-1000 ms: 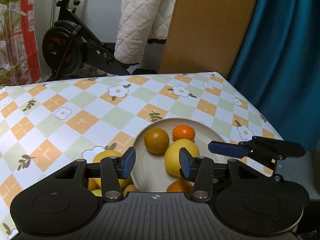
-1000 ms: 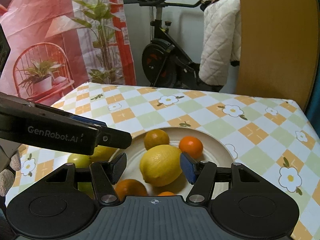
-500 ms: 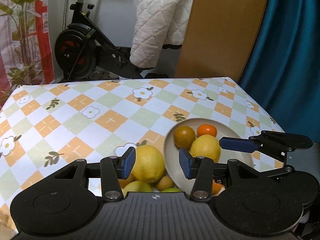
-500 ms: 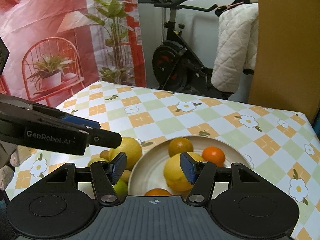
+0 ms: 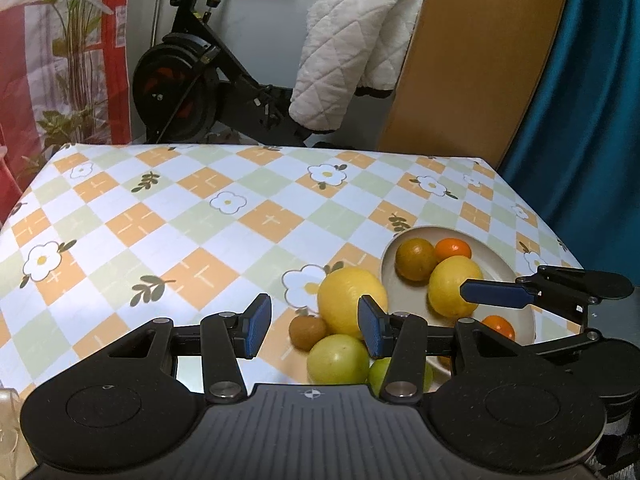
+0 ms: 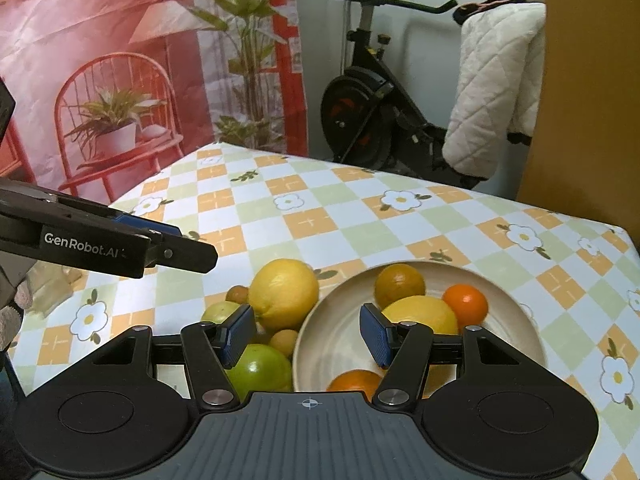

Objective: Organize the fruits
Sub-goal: 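Withdraw the left gripper and move it to the green apple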

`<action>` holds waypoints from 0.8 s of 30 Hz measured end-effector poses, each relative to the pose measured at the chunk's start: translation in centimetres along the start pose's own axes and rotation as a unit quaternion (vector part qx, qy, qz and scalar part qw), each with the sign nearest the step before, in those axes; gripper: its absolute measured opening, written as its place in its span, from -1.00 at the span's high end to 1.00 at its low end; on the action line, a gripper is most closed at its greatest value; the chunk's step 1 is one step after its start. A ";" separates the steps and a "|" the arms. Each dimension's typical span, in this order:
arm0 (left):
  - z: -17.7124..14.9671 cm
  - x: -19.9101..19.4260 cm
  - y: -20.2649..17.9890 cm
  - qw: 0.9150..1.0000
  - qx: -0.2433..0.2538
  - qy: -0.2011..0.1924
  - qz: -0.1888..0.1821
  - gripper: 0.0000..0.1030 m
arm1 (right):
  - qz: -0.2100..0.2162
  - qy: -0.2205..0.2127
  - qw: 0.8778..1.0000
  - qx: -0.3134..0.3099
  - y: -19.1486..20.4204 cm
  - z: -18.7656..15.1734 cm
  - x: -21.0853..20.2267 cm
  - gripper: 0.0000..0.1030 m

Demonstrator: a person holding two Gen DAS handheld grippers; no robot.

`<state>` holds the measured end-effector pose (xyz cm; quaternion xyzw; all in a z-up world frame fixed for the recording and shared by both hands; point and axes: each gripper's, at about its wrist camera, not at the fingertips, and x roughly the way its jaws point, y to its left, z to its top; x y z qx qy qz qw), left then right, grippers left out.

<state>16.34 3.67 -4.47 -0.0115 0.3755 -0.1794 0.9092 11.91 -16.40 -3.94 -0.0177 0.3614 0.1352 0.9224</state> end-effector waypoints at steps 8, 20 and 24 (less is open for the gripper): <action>-1.3 0.3 -0.1 1.000 0.004 0.013 -0.018 0.03 | 0.014 0.015 1.000 -0.016 1.2 -0.4 0.5 0.02; -3.1 -0.1 0.1 0.999 0.000 0.028 -0.035 0.03 | 0.037 0.038 0.998 -0.040 2.7 -1.6 0.7 0.19; -3.1 -0.2 -0.1 0.999 -0.001 0.029 -0.039 0.03 | 0.037 0.049 0.997 -0.045 2.8 -2.0 1.1 0.19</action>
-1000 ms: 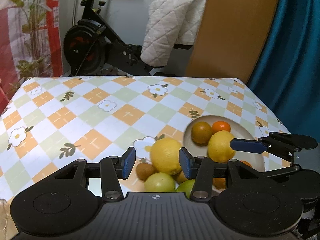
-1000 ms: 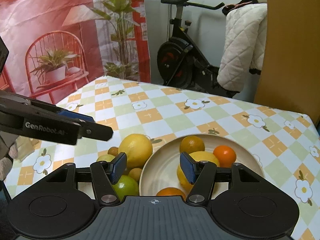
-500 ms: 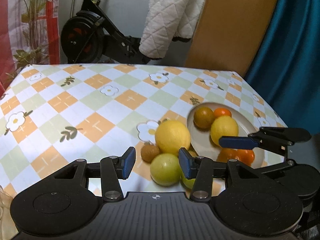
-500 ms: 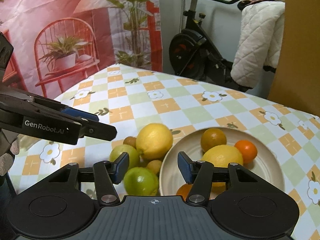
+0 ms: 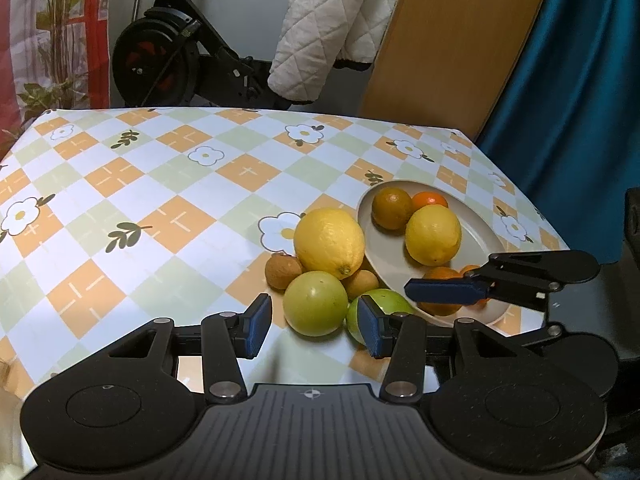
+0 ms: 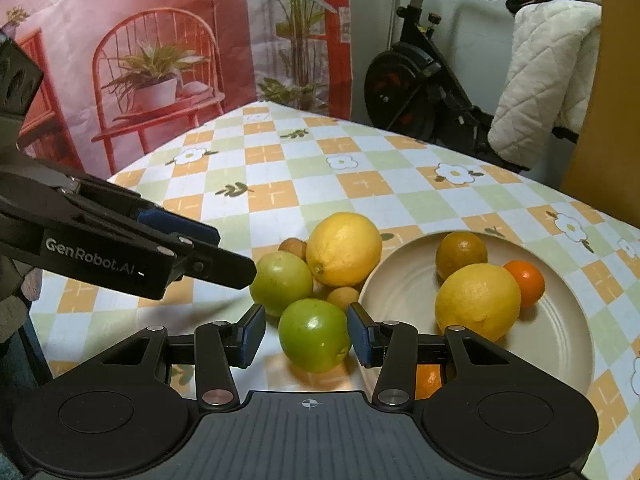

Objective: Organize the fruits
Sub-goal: 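Withdraw the left gripper and move it to the green apple, then close the left gripper around the green apple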

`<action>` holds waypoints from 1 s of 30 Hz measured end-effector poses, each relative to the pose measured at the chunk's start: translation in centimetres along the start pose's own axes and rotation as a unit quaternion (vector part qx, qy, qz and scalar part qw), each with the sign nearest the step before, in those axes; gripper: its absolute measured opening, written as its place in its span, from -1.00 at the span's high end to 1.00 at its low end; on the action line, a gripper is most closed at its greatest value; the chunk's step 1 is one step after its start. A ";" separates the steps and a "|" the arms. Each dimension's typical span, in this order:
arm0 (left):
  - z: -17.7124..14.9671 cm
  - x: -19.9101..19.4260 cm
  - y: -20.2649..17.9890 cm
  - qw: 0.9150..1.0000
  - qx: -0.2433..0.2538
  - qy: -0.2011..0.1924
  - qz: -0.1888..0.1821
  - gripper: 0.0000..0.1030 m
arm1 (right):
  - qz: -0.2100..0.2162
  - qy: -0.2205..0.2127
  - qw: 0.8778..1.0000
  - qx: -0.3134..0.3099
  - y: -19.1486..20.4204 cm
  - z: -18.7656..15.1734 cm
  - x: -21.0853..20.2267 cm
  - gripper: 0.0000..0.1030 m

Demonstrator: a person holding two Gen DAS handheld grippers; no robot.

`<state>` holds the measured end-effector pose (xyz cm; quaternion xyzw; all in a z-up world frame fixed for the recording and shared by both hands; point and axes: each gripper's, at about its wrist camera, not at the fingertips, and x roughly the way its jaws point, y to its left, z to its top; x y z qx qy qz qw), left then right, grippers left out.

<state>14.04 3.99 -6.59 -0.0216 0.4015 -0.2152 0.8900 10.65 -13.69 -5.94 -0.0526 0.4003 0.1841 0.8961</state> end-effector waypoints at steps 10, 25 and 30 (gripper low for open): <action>-0.3 0.2 -0.8 1.000 0.001 0.008 -0.023 0.04 | 0.012 0.006 1.000 0.004 0.1 -0.7 -0.3 0.19; -0.1 2.5 -2.0 0.998 -0.010 0.030 -0.059 0.04 | 0.018 0.021 0.999 0.025 -0.5 -1.6 -0.2 0.26; 0.0 2.9 -2.0 0.997 -0.010 0.031 -0.064 0.06 | 0.017 0.023 0.999 0.032 -0.7 -1.9 0.1 0.26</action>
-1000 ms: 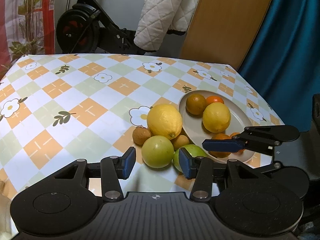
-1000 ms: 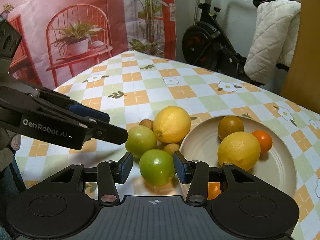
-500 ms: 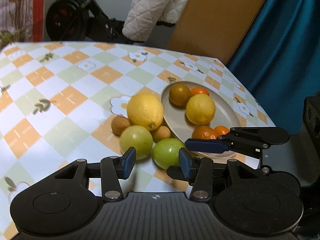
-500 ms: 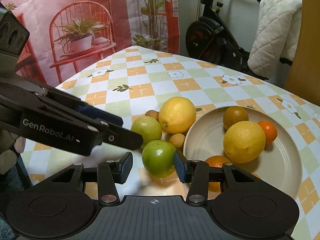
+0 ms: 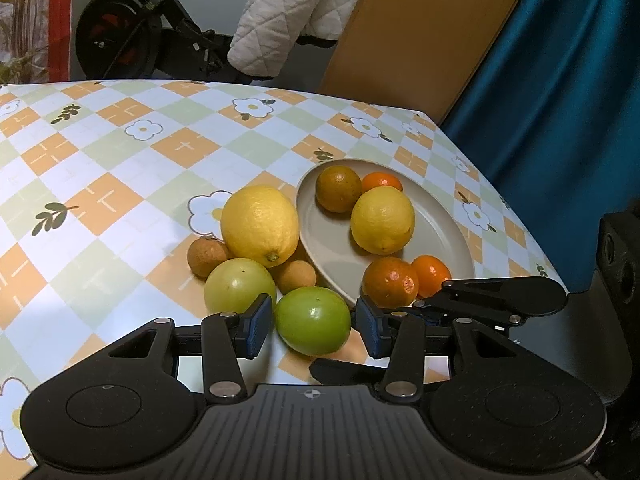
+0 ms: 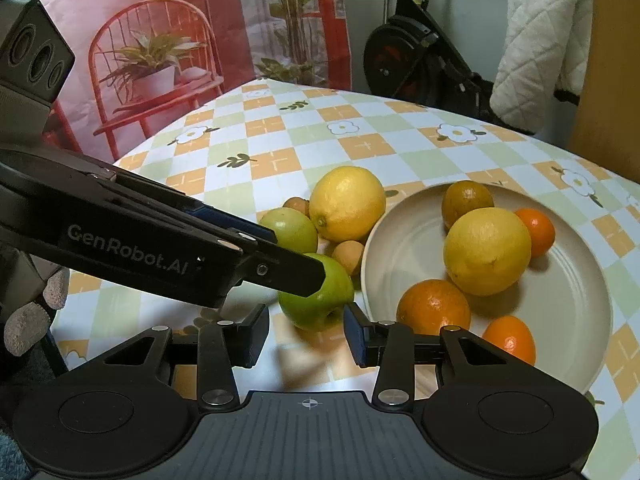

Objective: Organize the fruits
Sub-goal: 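Close the left gripper around the green apple, then carry the green apple onto the beige plate and open the left gripper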

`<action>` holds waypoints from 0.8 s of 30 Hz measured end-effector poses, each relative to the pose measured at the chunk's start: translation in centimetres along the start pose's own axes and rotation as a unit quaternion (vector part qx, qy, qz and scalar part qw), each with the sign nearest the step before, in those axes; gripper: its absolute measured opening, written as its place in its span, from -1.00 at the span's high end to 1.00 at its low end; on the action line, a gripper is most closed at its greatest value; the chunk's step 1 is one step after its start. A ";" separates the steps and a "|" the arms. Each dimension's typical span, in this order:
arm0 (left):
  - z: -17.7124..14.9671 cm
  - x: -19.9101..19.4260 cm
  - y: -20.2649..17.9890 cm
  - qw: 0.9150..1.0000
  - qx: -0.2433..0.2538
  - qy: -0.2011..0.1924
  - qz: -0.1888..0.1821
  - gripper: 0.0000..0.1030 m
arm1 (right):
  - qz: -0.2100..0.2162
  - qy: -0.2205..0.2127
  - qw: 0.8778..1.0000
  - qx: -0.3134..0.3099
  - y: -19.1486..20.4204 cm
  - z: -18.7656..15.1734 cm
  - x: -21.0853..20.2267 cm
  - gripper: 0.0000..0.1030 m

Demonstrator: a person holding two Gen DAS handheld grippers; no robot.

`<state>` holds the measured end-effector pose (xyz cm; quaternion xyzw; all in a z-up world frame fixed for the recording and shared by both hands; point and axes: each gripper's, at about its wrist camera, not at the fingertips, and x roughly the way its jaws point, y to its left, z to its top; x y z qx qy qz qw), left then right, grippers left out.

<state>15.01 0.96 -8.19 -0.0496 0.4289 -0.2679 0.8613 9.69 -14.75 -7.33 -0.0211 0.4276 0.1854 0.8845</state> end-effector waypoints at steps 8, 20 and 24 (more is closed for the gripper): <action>-0.1 0.5 -0.2 1.000 0.006 0.009 0.002 0.06 | -0.001 0.001 1.000 0.017 -0.4 0.0 0.8 0.26; 0.0 1.5 0.2 1.000 -0.005 0.009 0.020 0.06 | -0.001 -0.010 1.000 0.015 -0.4 0.3 1.2 0.26; 0.1 1.9 0.2 0.999 -0.006 0.009 0.030 0.06 | -0.010 -0.013 1.000 -0.001 0.1 0.6 1.3 0.26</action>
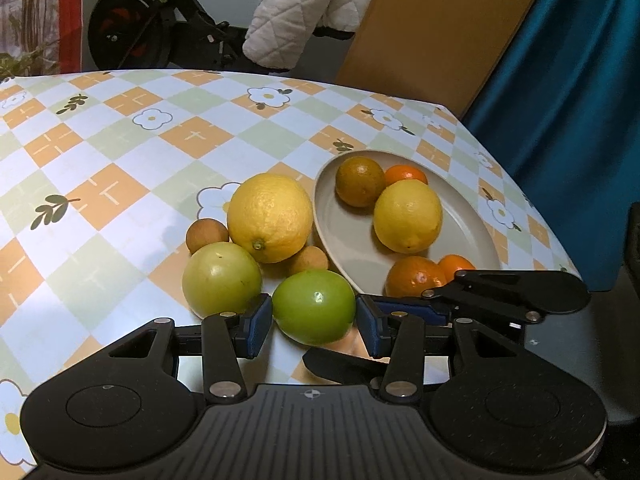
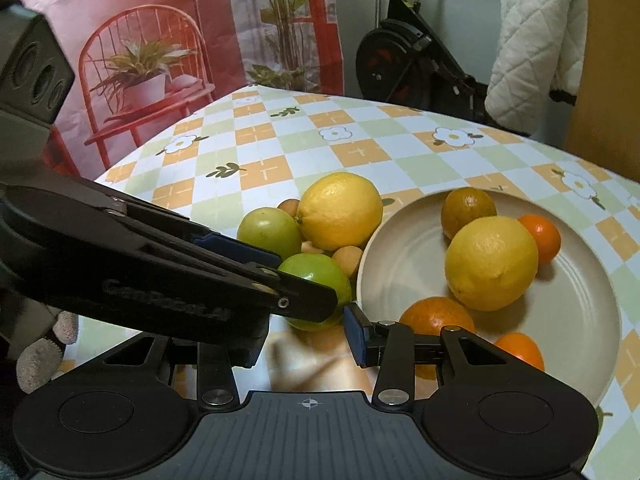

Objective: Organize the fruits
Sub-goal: 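Carry the green apple onto the beige plate and open the left gripper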

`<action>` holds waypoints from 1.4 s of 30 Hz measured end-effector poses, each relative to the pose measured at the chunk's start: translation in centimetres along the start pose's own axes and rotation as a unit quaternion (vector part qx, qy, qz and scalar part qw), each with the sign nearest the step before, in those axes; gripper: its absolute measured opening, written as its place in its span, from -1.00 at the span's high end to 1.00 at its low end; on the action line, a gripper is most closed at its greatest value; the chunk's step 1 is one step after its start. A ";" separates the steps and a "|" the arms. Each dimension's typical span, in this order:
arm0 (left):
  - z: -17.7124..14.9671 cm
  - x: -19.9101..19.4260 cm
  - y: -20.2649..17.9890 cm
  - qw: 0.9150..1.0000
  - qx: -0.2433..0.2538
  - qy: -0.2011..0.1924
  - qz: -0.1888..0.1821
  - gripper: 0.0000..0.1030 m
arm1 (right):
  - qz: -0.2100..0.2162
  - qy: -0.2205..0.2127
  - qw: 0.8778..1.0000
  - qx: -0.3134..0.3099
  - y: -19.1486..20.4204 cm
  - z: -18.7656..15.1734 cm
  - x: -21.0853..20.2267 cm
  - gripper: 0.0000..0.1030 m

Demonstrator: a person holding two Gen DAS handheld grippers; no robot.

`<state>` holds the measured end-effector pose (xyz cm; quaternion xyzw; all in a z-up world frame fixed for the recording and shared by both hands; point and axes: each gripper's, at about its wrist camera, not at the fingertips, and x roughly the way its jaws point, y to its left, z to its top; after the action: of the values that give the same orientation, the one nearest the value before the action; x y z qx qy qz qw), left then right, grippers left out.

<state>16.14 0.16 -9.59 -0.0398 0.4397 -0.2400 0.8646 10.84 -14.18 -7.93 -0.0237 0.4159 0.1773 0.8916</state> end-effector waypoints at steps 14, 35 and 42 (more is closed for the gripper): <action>0.0 0.0 0.6 1.000 -0.011 0.000 -0.009 0.07 | -0.031 -0.015 0.995 -0.099 1.9 1.0 0.3 0.23; 0.1 -1.9 -1.1 1.000 0.005 -0.022 -0.011 0.06 | -0.041 -0.060 0.990 -0.120 2.2 0.4 -1.7 0.22; 1.3 -1.6 -2.9 0.999 0.026 -0.026 -0.007 0.06 | -0.053 -0.075 0.989 -0.113 0.8 0.7 -2.9 0.22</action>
<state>15.24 -1.86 -6.83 -0.0271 0.4101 -0.2564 0.8749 9.34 -14.12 -5.18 -0.1324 0.3234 0.1769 0.9201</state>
